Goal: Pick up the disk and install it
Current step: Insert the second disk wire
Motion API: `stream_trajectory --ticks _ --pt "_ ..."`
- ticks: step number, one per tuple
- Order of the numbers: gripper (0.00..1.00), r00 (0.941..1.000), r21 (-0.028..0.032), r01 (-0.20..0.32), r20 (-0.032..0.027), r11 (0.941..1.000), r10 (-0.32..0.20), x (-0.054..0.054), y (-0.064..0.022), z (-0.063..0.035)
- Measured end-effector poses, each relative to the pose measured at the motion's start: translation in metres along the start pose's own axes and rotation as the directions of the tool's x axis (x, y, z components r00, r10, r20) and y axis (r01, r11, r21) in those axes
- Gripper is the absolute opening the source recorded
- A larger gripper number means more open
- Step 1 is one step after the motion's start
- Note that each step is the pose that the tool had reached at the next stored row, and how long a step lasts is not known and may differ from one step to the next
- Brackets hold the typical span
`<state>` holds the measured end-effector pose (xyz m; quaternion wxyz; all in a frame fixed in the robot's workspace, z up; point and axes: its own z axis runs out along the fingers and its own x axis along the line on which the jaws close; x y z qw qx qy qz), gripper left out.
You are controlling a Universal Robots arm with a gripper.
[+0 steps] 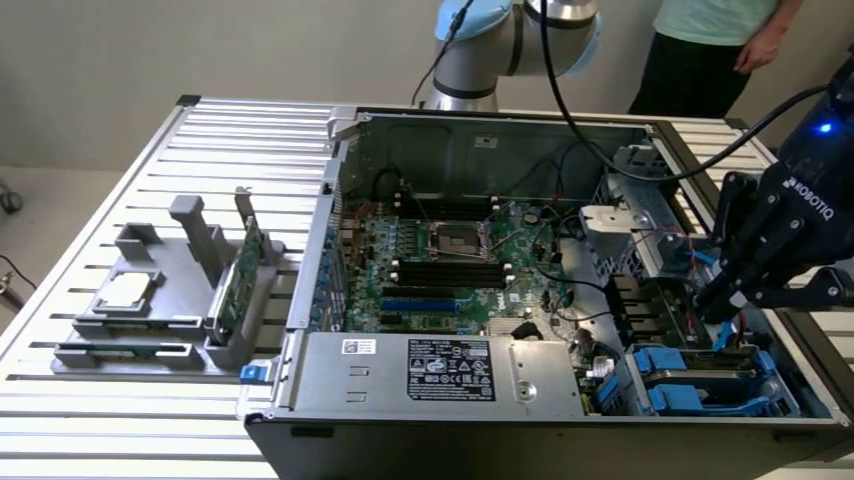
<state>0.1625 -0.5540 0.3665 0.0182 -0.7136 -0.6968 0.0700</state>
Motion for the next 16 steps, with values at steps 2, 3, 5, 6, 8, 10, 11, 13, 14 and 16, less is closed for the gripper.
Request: stream_trajectory --ticks 2,3,5,6,8,10,11,13,14,16 --pt "0.16 1.0 0.0012 0.001 -0.0001 1.0 -0.001 0.0 0.0001 0.0006" --pt "0.16 1.0 0.0022 0.002 0.0001 1.0 -0.002 -0.001 0.0002 0.0009" --pt "0.16 1.0 0.0056 0.003 0.0006 1.0 -0.003 -0.002 0.0004 0.0022" --pt "0.16 1.0 0.0077 0.004 0.0006 1.0 -0.004 -0.003 0.0005 0.003" --pt "0.16 1.0 0.0111 0.006 0.0005 0.9999 -0.006 -0.004 0.0008 0.0051" --pt "0.16 1.0 0.0127 0.008 0.0008 0.9999 -0.008 -0.005 0.0011 0.0071" --pt "0.16 1.0 0.0128 0.009 0.0007 0.9999 -0.009 -0.005 0.0013 0.0079" --pt "0.16 0.9999 0.0128 0.012 0.0005 0.9998 -0.012 -0.005 0.0015 0.0092" --pt "0.16 0.9999 0.0127 0.013 0.0 0.9998 -0.013 -0.005 0.0016 0.0099" --pt "0.16 0.9999 0.0125 0.016 -0.0017 0.9998 -0.016 -0.005 0.002 0.0119"
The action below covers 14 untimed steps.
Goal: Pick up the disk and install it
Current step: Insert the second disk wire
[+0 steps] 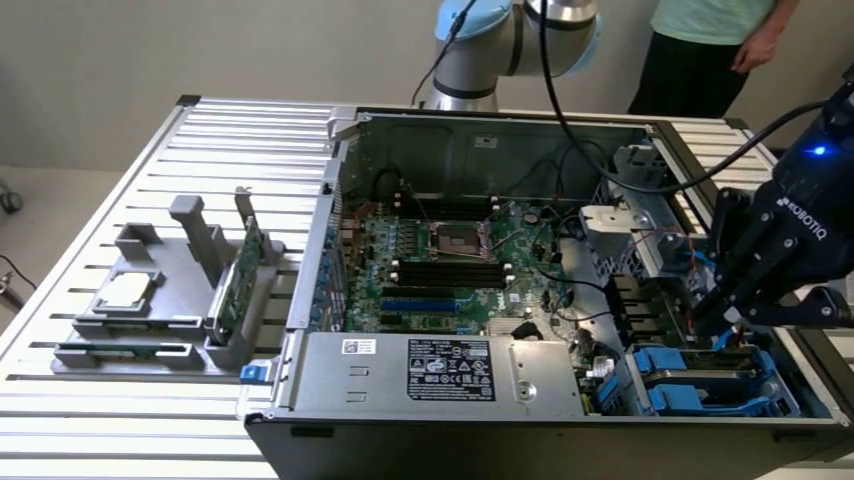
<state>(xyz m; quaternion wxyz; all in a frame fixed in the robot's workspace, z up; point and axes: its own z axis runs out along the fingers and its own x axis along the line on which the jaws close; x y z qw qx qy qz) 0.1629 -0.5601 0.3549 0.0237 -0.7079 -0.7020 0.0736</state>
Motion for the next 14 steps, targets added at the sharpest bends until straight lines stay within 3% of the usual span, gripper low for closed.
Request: stream_trajectory --ticks 4,14 --pt "0.16 1.0 -0.0002 0.004 -0.005 1.0 -0.004 0.0002 0.0008 0.0051" --pt "0.16 1.0 -0.0003 0.005 -0.0083 1.0 -0.005 -0.0052 0.0072 0.0075"
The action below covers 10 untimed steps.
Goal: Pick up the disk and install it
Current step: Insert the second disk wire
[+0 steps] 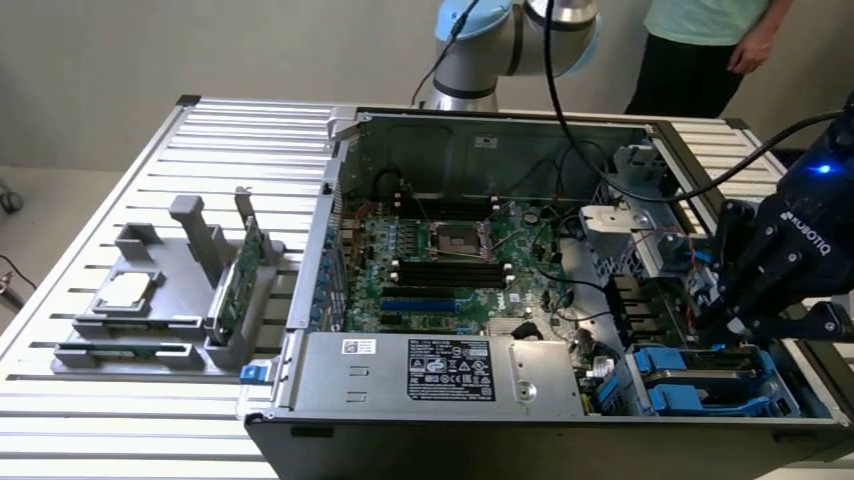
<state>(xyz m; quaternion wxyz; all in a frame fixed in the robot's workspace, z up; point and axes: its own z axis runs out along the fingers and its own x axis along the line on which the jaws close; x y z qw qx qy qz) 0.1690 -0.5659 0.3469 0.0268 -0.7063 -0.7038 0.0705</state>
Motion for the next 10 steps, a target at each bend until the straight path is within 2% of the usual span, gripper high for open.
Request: stream_trajectory --ticks 5,6,7,10 --pt "0.16 1.0 0.0 0.0 -0.0015 1.0 0.0 -0.0026 0.0002 0.0008" --pt "0.16 1.0 0.0 0.001 -0.0035 1.0 -0.001 -0.0029 0.0002 0.001" --pt "0.16 1.0 0.0005 0.001 -0.0065 1.0 -0.001 -0.0034 0.0006 0.0014" --pt "0.16 0.9997 0.0055 0.004 -0.0243 1.0 -0.004 -0.0075 0.0031 0.0023"
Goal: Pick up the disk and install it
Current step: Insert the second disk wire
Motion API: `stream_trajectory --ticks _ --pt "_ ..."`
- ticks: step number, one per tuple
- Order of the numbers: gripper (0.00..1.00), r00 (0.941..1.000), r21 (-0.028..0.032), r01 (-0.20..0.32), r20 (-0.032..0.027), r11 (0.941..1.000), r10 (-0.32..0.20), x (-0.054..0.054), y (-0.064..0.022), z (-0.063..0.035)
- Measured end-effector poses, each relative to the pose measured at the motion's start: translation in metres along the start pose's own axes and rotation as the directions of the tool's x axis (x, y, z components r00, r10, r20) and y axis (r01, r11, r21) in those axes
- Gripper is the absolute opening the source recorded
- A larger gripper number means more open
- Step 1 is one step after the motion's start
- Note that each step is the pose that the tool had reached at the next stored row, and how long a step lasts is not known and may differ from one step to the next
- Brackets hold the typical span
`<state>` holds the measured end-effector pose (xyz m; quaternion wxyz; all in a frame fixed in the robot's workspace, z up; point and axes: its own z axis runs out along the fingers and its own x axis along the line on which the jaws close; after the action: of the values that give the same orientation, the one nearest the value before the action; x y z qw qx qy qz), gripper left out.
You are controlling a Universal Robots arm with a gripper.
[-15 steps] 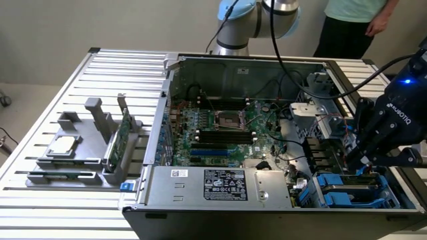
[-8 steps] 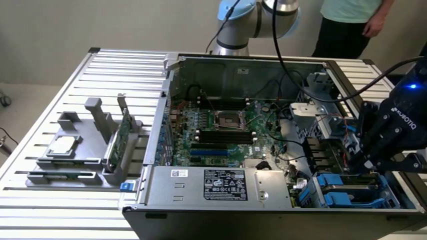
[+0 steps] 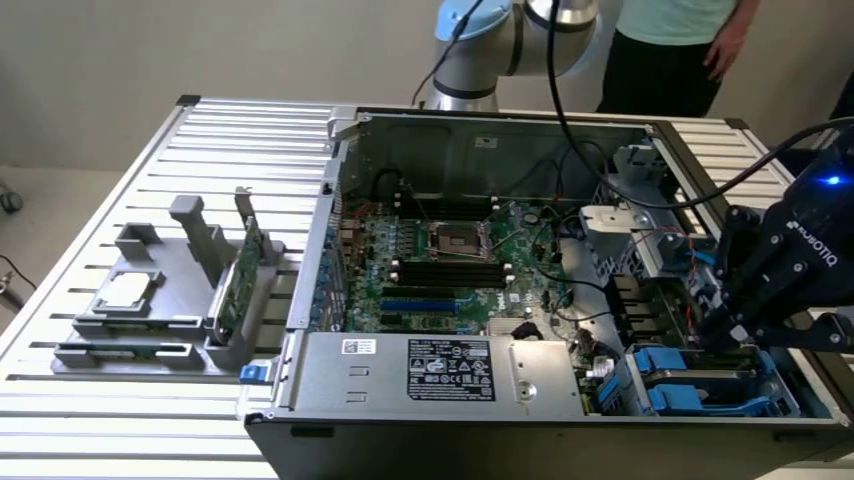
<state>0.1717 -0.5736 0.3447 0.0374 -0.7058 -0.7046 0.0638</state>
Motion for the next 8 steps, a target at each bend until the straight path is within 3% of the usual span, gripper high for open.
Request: stream_trajectory --ticks 3,7,8 --pt "0.16 0.9999 0.0055 0.002 -0.0141 1.0 -0.002 -0.0051 0.0015 0.0004" --pt "0.16 0.9997 0.0072 0.004 -0.0254 1.0 -0.004 -0.0085 0.0018 0.0015" --pt "0.16 0.9995 0.0072 0.005 -0.0305 1.0 -0.005 -0.0089 0.0018 0.0017"
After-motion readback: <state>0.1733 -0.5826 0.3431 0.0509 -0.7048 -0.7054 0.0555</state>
